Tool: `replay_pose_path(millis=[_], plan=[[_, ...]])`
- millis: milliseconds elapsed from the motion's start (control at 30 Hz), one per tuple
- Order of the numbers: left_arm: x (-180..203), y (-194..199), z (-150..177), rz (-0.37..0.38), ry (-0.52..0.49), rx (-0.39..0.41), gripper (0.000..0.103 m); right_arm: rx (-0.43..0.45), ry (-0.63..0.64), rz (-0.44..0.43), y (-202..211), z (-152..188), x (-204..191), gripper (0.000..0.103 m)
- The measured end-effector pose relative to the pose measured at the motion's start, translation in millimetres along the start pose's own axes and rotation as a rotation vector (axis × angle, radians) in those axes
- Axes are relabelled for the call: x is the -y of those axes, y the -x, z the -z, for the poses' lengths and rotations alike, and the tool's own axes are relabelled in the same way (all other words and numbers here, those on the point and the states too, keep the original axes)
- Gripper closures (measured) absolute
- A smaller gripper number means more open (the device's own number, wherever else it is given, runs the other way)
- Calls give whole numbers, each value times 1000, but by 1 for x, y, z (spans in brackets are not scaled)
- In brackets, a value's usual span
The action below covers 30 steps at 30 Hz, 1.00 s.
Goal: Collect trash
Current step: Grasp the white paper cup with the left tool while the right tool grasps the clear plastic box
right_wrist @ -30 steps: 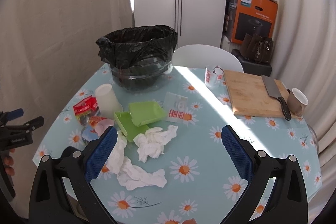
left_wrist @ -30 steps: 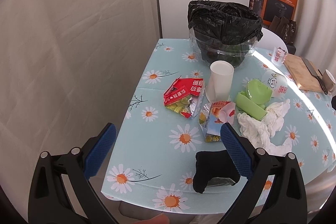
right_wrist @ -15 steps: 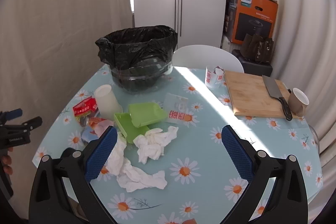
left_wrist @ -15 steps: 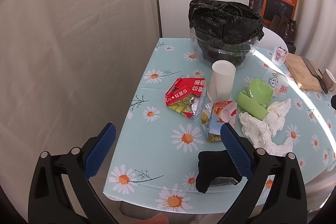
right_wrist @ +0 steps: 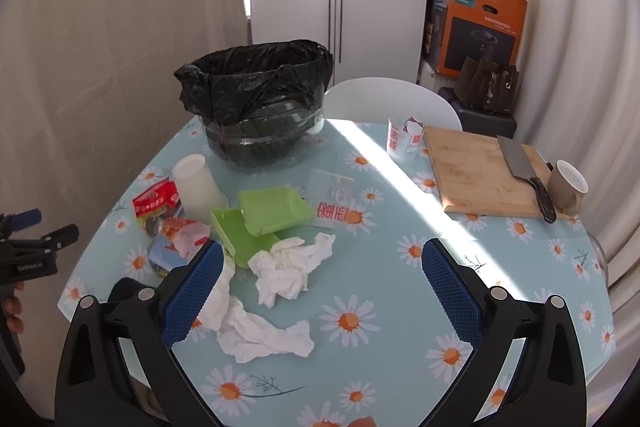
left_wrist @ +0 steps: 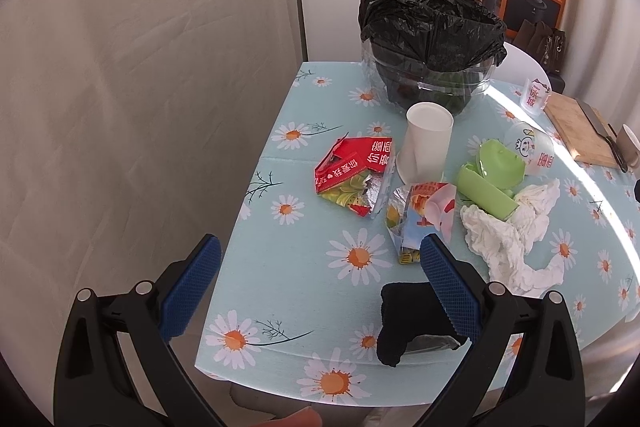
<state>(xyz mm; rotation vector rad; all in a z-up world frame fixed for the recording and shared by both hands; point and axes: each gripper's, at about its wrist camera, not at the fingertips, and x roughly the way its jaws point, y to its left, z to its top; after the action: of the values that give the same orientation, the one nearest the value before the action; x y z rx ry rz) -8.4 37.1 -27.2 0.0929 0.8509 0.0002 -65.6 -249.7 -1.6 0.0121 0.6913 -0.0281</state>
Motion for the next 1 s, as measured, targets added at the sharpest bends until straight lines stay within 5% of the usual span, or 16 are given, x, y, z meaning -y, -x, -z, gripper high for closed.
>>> replay_pose_path(millis=[567, 833, 1000], plan=[[19, -18, -15, 40, -67, -10, 6, -30, -11, -17, -15, -6, 14, 8], [41, -43, -34, 53, -119, -22, 6, -72, 41, 43, -50, -15, 17, 8], [50, -59, -51, 86, -130, -39, 6, -112, 46, -4, -79, -28, 17, 8]])
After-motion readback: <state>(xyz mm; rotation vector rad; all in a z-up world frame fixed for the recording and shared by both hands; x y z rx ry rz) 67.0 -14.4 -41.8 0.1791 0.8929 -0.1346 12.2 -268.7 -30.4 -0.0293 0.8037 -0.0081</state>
